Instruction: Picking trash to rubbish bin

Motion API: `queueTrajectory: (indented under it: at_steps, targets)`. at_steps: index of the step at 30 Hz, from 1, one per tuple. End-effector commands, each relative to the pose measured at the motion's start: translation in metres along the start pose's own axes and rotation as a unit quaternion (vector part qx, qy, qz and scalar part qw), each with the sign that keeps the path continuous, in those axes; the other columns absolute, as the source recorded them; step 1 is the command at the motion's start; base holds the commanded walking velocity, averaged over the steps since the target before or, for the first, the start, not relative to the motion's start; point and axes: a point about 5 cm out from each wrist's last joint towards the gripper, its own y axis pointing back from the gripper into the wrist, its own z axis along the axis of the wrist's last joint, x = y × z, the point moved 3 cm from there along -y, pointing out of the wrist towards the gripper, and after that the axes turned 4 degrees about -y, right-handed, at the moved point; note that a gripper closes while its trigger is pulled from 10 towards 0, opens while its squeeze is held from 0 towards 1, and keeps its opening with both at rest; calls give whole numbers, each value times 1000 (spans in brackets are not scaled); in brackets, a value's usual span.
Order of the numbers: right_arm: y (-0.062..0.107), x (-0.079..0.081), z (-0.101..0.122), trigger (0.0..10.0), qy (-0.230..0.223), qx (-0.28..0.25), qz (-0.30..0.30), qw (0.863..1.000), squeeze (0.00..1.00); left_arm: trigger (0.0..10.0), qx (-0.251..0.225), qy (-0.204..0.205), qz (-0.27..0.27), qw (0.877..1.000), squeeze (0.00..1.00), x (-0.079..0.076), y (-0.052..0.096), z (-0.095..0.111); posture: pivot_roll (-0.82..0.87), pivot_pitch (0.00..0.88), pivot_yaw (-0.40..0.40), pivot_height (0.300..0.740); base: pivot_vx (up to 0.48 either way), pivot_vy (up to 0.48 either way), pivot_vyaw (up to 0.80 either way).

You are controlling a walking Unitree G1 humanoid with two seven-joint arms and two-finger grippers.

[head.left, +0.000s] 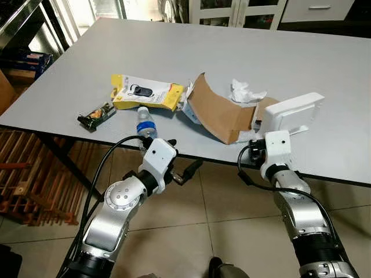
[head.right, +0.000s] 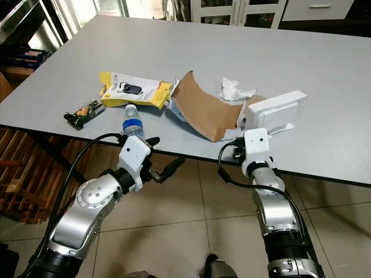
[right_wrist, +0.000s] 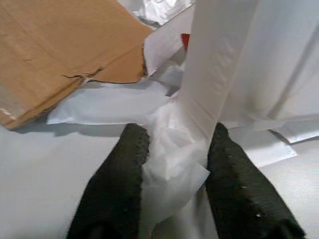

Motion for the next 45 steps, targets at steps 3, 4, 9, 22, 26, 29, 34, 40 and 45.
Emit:
queueTrajectory:
  at_steps: [3, 4, 9, 22, 26, 29, 34, 40, 45]
  targets:
    - [2, -9, 5, 0, 20, -23, -25, 999, 0, 10000, -2, -7, 3, 1000, 0, -2, 1, 2, 47, 175, 36, 740, 0, 0, 0]
    - [2, -12, 14, 0, 27, -44, -37, 998, 0, 10000, -2, -8, 4, 1000, 0, -2, 1, 2, 45, 175, 35, 740, 0, 0, 0]
    - [3, -16, 28, 0, 38, -80, -53, 995, 0, 10000, -2, -9, 4, 1000, 0, -3, 1, 2, 42, 175, 35, 740, 0, 0, 0]
    - [6, -28, 72, 0, 63, -166, -96, 979, 0, 10000, -3, -11, 3, 1000, 0, -3, -1, 2, 37, 168, 40, 740, 0, 0, 0]
    - [6, -29, 92, 0, 63, -195, -103, 973, 0, 10000, -2, -10, 2, 1000, 0, -4, -2, 1, 37, 168, 40, 740, 0, 0, 0]
    - [6, -29, 97, 0, 63, -202, -104, 972, 0, 10000, -2, -10, 0, 1000, 0, -4, -2, 1, 35, 166, 38, 740, 0, 0, 0]
    - [5, -30, 104, 0, 60, -210, -105, 970, 0, 10000, -1, -9, 1, 1000, 0, -5, -2, 1, 37, 164, 34, 740, 0, 0, 0]
    - [7, -27, 109, 0, 53, -218, -101, 969, 0, 10000, -2, -9, 2, 1000, 0, -5, -2, 1, 35, 163, 34, 740, 0, 0, 0]
    - [-3, -20, 84, 0, 48, -147, -71, 985, 0, 10000, -3, -9, 1, 1000, 0, -6, -3, 1, 29, 162, 33, 740, 0, 0, 0]
